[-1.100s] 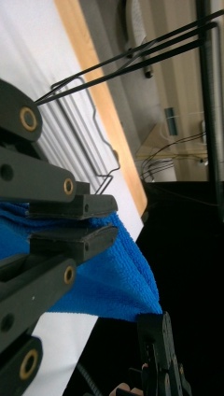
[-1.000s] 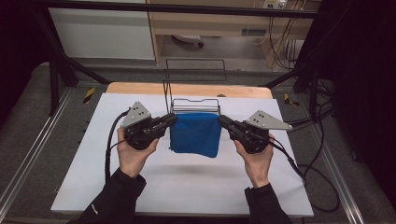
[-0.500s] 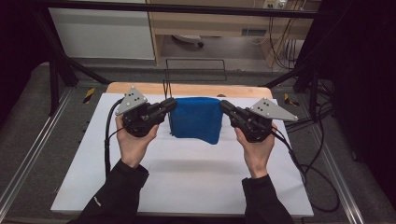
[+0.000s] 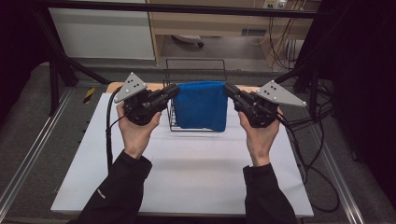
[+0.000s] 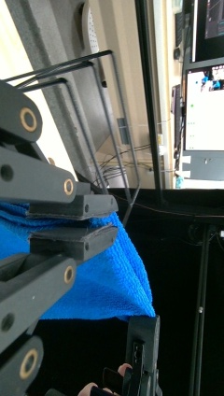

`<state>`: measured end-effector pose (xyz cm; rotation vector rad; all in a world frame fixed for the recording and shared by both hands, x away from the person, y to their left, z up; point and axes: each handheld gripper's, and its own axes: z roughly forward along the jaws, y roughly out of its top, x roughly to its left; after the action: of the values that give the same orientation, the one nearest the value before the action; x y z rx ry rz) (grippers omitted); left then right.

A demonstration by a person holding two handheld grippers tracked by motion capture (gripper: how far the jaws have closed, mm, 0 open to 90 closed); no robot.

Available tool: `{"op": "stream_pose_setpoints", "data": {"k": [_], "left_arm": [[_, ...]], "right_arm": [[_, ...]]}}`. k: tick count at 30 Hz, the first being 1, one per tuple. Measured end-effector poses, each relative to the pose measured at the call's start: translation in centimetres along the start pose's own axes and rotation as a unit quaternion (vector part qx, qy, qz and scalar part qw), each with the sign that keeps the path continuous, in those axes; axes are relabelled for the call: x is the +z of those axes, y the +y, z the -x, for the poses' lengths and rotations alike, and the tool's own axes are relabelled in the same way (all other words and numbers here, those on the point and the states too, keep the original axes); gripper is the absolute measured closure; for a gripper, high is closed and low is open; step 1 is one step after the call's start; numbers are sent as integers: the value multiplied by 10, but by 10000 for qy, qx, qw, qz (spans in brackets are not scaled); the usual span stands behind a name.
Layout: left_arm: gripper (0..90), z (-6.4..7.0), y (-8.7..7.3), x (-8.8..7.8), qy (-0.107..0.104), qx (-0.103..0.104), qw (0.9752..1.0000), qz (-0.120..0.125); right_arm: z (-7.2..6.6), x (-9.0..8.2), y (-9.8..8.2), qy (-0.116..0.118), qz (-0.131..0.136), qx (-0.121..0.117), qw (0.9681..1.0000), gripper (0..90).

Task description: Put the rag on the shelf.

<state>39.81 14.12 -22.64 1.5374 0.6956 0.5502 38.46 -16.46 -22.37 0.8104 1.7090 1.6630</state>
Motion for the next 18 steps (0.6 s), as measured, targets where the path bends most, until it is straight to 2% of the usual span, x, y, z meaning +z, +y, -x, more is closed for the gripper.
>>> {"op": "stream_pose_setpoints", "data": {"k": [11, 18], "left_arm": [[834, -6, 23, 4, 46, -4, 9997, 238], [835, -10, 38, 6, 116, 37, 9995, 300]], "right_arm": [[4, 10, 25, -126, 169, -187, 9996, 871], [6, 18, 37, -177, 201, -290, 9992, 871]]}}
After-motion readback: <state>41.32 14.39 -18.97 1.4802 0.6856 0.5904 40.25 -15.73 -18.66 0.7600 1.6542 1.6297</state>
